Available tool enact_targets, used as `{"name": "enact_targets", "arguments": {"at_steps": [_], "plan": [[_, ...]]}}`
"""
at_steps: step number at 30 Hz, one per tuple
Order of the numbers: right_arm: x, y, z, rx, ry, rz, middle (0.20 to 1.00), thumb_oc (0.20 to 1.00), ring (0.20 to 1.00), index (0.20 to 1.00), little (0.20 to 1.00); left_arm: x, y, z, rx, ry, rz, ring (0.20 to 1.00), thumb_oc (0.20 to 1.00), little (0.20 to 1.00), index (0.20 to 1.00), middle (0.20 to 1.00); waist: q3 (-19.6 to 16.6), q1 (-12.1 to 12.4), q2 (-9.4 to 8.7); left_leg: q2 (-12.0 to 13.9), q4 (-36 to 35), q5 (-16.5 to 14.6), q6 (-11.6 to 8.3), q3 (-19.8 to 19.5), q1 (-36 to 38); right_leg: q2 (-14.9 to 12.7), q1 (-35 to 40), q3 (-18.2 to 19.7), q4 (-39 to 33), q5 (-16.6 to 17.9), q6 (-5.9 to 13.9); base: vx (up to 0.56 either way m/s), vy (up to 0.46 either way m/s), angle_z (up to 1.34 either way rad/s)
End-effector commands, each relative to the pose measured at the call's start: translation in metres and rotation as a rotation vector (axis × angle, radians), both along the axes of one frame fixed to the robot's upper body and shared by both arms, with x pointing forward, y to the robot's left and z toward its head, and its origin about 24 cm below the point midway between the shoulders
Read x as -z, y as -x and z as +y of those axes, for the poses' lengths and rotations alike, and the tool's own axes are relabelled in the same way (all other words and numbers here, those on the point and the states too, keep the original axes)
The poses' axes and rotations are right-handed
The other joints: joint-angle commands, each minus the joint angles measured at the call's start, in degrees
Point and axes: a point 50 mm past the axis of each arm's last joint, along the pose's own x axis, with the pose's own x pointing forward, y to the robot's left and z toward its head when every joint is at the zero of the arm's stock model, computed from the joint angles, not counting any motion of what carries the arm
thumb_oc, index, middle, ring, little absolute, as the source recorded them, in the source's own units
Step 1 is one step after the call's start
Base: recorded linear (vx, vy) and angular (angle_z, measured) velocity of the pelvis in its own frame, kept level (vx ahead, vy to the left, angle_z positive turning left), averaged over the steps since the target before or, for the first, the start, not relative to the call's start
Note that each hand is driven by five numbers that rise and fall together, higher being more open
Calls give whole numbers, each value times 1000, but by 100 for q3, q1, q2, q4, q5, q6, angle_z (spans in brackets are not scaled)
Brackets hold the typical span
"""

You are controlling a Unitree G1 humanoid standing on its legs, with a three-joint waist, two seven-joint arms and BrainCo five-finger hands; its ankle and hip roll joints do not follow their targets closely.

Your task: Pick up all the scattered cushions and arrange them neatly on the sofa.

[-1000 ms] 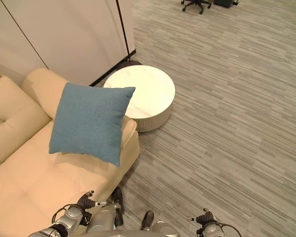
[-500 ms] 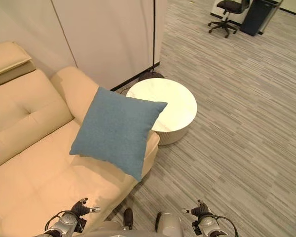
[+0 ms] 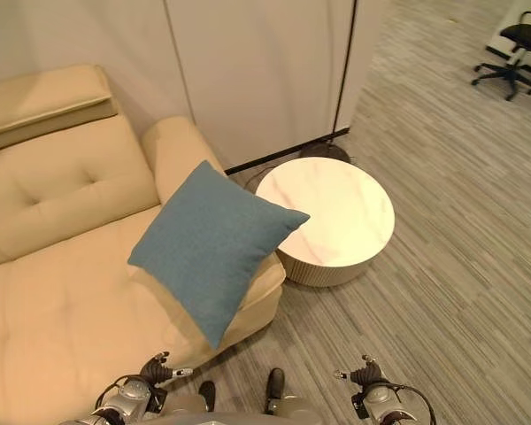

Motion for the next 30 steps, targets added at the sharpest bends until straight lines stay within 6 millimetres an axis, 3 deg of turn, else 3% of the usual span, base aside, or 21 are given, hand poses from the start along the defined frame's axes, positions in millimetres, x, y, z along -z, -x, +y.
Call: {"name": "enact_targets", "arguments": {"at_steps": [1, 7, 9, 10, 12, 14, 15, 19, 23, 30], "plan": [[-1, 2, -7, 53, 15, -2, 1000, 1000, 1000, 1000, 1000, -5, -11, 5, 12, -19, -36, 1000, 1000, 1000, 1000, 1000, 56, -185, -120, 44, 157, -451, 132, 365, 25, -444, 281, 239, 196, -456, 1039, 23, -5, 63], [2, 5, 1, 34, -2, 17, 1000, 1000, 1000, 1000, 1000, -3, -2, 13, 4, -34, -6, 1000, 1000, 1000, 1000, 1000, -11, -148, -173, -211, -161, -610, 283, 161, 227, -503, 359, 219, 495, -499, 1127, 73, 84, 31], [1, 1, 3, 17, -5, 6, 1000, 1000, 1000, 1000, 1000, -5, -4, 15, 0, -37, -16, 1000, 1000, 1000, 1000, 1000, 2, -107, -152, -352, -342, -651, 392, 62, 329, -594, 215, 272, 968, -562, 1181, 53, 199, 10], [1, -1, 4, 7, -4, 11, 1000, 1000, 1000, 1000, 1000, -6, -6, 19, -2, -49, -21, 1000, 1000, 1000, 1000, 1000, 74, -113, -119, -408, -435, -640, 466, -40, 394, -669, -99, 366, 1549, -478, 1258, 17, 215, -9], [1, -5, 6, 6, -10, -4, 1000, 1000, 1000, 1000, 1000, -8, -9, 22, -9, -55, -37, 1000, 1000, 1000, 1000, 1000, 135, -152, -67, -446, -496, -614, 505, -149, 427, -597, -432, 667, 2014, -417, 1342, 21, 135, 1], [0, -3, 3, 32, -9, -7, 1000, 1000, 1000, 1000, 1000, -9, -10, 23, -4, -61, -47, 1000, 1000, 1000, 1000, 1000, 57, -244, -27, -564, -669, -610, 490, -337, 568, -395, -497, 1184, 1591, -479, 1302, 156, 42, 32], [1, -2, 2, 36, -8, 0, 1000, 1000, 1000, 1000, 1000, -10, -10, 24, -6, -65, -51, 1000, 1000, 1000, 1000, 1000, 61, -250, -21, -573, -704, -603, 473, -356, 617, -426, -577, 1244, 1395, -363, 1302, 162, -12, 38], [0, -1, 0, 49, -6, -3, 1000, 1000, 1000, 1000, 1000, -10, -11, 25, -13, -66, -53, 1000, 1000, 1000, 1000, 1000, 88, -288, -62, -621, -678, -636, 458, -485, 676, -530, -572, 1180, 1099, -205, 1351, 74, -40, 37], [2, 4, 1, 51, -6, 6, 1000, 1000, 1000, 1000, 1000, -5, 0, 23, -28, -58, -21, 1000, 1000, 1000, 1000, 1000, -158, -216, -132, -584, -935, -580, 346, -524, 879, -497, -133, 1070, 477, -78, 1347, 149, -99, 22], [-6, -14, 0, 16, 24, -98, 1000, 1000, 1000, 1000, 1000, -5, 1, 19, -30, -61, -32, 1000, 1000, 1000, 1000, 1000, -240, -156, -135, -440, -1257, -404, 224, -516, 1033, -420, 203, 916, 65, -88, 1339, 29, -49, -3]]}}
